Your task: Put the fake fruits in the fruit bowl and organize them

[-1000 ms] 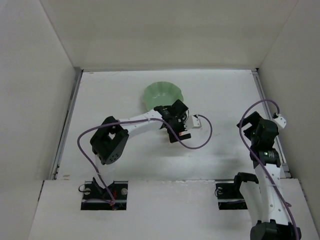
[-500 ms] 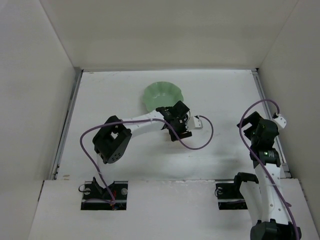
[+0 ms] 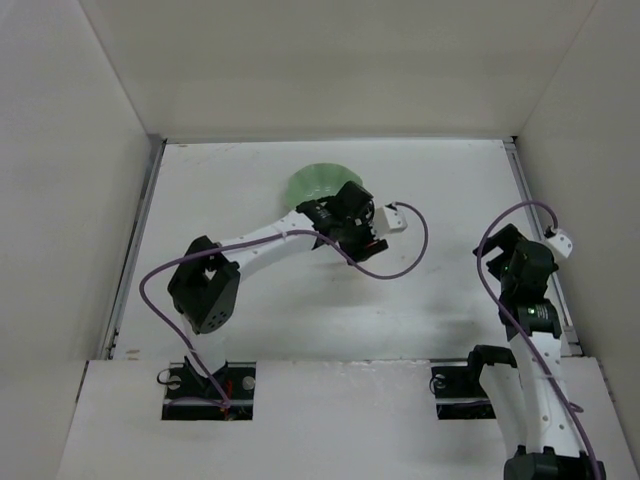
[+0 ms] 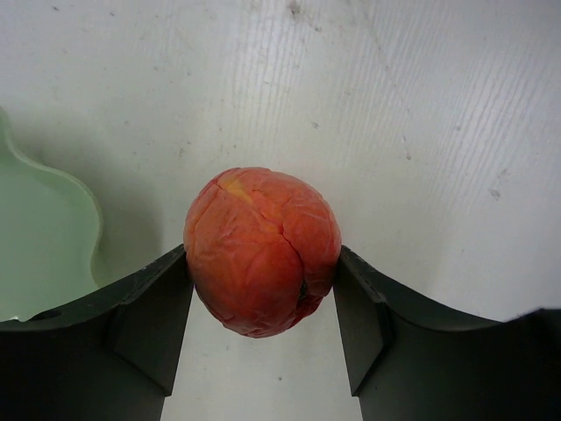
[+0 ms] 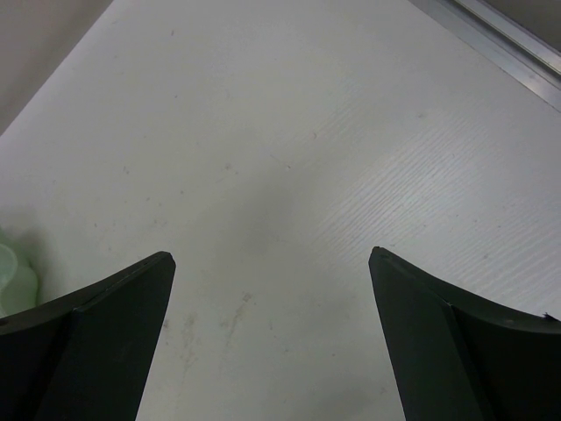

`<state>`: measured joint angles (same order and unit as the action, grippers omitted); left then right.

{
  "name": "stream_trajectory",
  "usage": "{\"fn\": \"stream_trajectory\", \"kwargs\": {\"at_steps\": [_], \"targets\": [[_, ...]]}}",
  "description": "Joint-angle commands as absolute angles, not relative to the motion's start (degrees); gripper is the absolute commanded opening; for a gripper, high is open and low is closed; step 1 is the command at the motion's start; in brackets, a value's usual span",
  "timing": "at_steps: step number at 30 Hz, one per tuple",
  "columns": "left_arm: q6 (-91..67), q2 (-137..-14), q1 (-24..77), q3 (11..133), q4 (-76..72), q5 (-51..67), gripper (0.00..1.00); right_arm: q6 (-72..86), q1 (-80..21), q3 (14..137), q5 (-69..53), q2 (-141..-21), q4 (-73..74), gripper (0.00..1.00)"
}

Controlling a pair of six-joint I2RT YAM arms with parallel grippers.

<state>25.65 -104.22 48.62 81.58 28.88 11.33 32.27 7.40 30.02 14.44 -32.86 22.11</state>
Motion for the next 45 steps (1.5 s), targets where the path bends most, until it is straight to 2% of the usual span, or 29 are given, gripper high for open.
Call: {"fn": "stream_trajectory", "kwargs": {"at_steps": [1, 7, 15, 23, 27, 29, 30, 33, 34, 38, 45], "targets": [[21.1, -100.64, 46.89, 87.35, 26.89, 13.71, 0.2, 31.29, 6.03, 31.11, 16.7, -32.87, 22.15, 1.0], [16.7, -99.14, 42.24, 93.42, 28.47, 14.85, 0.19, 31.46, 4.88, 30.85, 17.31, -32.7, 21.97, 1.0], [16.17, -99.22, 31.26, 96.59, 26.9, 13.98, 0.2, 31.03, 3.91, 31.46, 17.14, -36.21, 21.45, 1.0], [18.99, -111.17, 25.89, 100.54, 23.65, 11.08, 0.25, 31.03, 3.91, 31.2, 17.23, -35.95, 21.0, 1.0], [18.81, -115.04, 26.06, 101.6, 20.84, 9.06, 0.33, 31.03, 3.83, 31.03, 17.31, -34.63, 21.71, 1.0], [18.98, -116.01, 26.23, 101.6, 19.69, 7.92, 0.4, 31.11, 3.82, 31.11, 17.31, -34.19, 22.06, 1.0], [18.98, -116.28, 26.23, 101.6, 19.43, 7.21, 0.46, 31.03, 3.82, 31.2, 17.31, -34.02, 22.32, 1.0], [18.37, -115.41, 25.97, 100.9, 19.16, 6.42, 0.75, 30.94, 3.82, 31.38, 17.31, -33.66, 22.85, 1.0], [18.02, -114.44, 25.8, 100.29, 19.07, 6.5, 0.79, 30.94, 3.74, 31.38, 17.31, -33.66, 22.85, 1.0], [15.65, -108.82, 25.09, 95.99, 17.93, 6.77, 0.86, 30.76, 3.74, 32.08, 17.14, -34.36, 23.64, 1.0], [14.42, -97.22, 22.46, 90.62, 19.95, 7.38, 0.91, 30.76, 3.47, 31.64, 17.93, -30.59, 25.31, 1.0]]}}
